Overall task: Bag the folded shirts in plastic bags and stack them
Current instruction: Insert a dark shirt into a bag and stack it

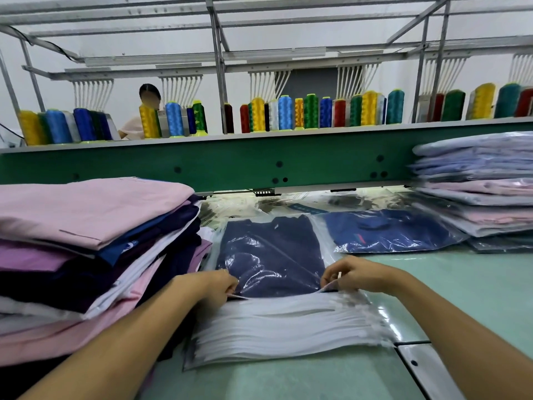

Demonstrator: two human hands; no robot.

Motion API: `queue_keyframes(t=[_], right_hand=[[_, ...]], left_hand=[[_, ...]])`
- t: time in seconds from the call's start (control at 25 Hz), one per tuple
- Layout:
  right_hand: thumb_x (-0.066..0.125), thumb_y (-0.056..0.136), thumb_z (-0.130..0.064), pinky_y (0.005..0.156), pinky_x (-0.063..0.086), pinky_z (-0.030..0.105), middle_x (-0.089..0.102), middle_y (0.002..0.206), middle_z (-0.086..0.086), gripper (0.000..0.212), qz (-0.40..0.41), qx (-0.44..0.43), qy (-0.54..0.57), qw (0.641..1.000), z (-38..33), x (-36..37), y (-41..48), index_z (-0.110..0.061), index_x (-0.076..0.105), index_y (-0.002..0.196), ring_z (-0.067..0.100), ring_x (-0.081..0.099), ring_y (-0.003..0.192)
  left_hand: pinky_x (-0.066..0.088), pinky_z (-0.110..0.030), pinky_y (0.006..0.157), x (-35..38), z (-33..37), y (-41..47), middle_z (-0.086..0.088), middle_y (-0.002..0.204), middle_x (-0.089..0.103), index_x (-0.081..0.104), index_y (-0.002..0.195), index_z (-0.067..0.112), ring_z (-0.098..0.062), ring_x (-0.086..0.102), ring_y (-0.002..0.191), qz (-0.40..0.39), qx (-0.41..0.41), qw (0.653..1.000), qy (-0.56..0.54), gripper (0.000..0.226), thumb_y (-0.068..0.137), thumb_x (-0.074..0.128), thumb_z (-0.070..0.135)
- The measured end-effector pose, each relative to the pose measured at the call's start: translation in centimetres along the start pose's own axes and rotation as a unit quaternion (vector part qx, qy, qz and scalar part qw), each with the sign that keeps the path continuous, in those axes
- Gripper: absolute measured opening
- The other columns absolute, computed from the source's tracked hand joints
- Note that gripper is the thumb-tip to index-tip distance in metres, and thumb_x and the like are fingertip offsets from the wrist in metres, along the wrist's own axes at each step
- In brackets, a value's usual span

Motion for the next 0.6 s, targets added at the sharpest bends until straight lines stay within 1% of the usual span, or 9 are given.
queue_keyframes(t=[0.08,0.12,0.16,0.2,0.28,0.36,0.44,0.52,0.6], right_hand=[[0.057,0.085,-0.038,0.067,0.041,0.024,0.07,0.085,-0.008,0.029,-0.008,0.044,0.018,0.999,0.7,-0.3,-0.2,-0.025,0.081,0.092,0.008,0.054,0.076],[0.056,0.088,-0.043,0.067,0.042,0.025,0.07,0.081,-0.009,0.032,0.004,0.066,0.016,0.998,1.1,-0.6,0.0,-0.024,0.082,0.089,0.007,0.054,0.074],[0.056,0.094,-0.045,0.065,0.042,0.025,0.068,0.075,-0.009,0.036,0.021,0.085,0.007,0.996,1.4,-0.9,0.5,-0.021,0.081,0.083,0.008,0.054,0.07],[0.056,0.097,-0.043,0.063,0.043,0.025,0.067,0.069,-0.006,0.041,0.041,0.101,-0.018,0.994,1.6,-1.1,1.3,-0.017,0.079,0.077,0.01,0.053,0.065],[0.056,0.099,-0.036,0.066,0.047,0.029,0.068,0.066,0.006,0.042,0.069,0.11,-0.087,0.988,1.3,-1.7,3.4,-0.012,0.074,0.069,0.015,0.054,0.06],[0.055,0.097,-0.033,0.076,0.052,0.033,0.073,0.08,0.011,0.035,0.1,0.11,-0.151,0.977,0.6,-2.2,6.1,-0.014,0.07,0.072,0.019,0.059,0.069],[0.052,0.096,-0.035,0.084,0.052,0.037,0.07,0.098,0.004,0.022,0.17,0.114,-0.223,0.953,-0.3,-3.4,8.6,-0.021,0.066,0.089,0.023,0.062,0.091],[0.049,0.097,-0.037,0.088,0.05,0.039,0.062,0.112,0.002,0.019,0.234,0.092,-0.248,0.936,-1.4,-4.1,11.3,-0.025,0.061,0.104,0.027,0.058,0.108],[0.047,0.098,-0.04,0.096,0.046,0.041,0.053,0.126,0.006,0.031,0.256,0.078,-0.266,0.926,-1.6,-4.2,14.6,-0.023,0.056,0.123,0.029,0.051,0.119]], left_hand=[[0.042,-0.03,0.07,-0.1,0.0,0.3,-0.008,0.118,0.06,0.058,0.098,0.018,-0.027,0.053,0.087,-0.058,-0.029,0.998,-0.015,0.019,0.088,0.044,0.01],[0.045,-0.027,0.068,-0.3,0.0,0.5,-0.01,0.122,0.062,0.063,0.107,0.015,-0.026,0.058,0.089,-0.09,-0.042,0.995,-0.021,0.025,0.087,0.048,0.011],[0.047,-0.025,0.066,-0.7,0.0,0.7,-0.011,0.121,0.064,0.066,0.111,0.011,-0.023,0.06,0.084,-0.12,-0.051,0.991,-0.035,0.031,0.083,0.052,0.009],[0.049,-0.024,0.064,-1.2,-0.1,0.9,-0.013,0.112,0.068,0.068,0.107,0.007,-0.02,0.061,0.075,-0.144,-0.061,0.987,-0.048,0.033,0.079,0.052,0.007],[0.053,-0.028,0.065,-2.4,-0.4,1.9,-0.013,0.098,0.071,0.07,0.101,0.001,-0.02,0.063,0.066,-0.141,-0.086,0.986,-0.029,0.026,0.083,0.051,0.004],[0.05,-0.034,0.07,-4.7,-0.4,3.5,-0.016,0.112,0.069,0.066,0.099,0.003,-0.028,0.066,0.08,-0.035,-0.108,0.992,0.064,0.017,0.09,0.052,0.007],[0.045,-0.037,0.074,-6.8,0.0,5.5,-0.012,0.123,0.06,0.058,0.114,0.01,-0.031,0.063,0.102,0.106,-0.124,0.982,0.093,0.023,0.094,0.048,0.015],[0.046,-0.041,0.081,-7.7,0.2,8.0,-0.01,0.129,0.054,0.049,0.127,0.011,-0.032,0.057,0.115,0.162,-0.13,0.977,0.043,0.034,0.094,0.048,0.02],[0.045,-0.046,0.095,-8.1,0.4,10.8,-0.011,0.136,0.048,0.041,0.133,0.012,-0.035,0.049,0.124,0.177,-0.13,0.976,-0.003,0.044,0.092,0.049,0.023]])
Point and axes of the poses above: each hand's wrist, its own y-axis towards the middle knuckle, its own x-axis out of the palm, z = x × y, the point moved 6 cm from there along y, towards the middle knuckle
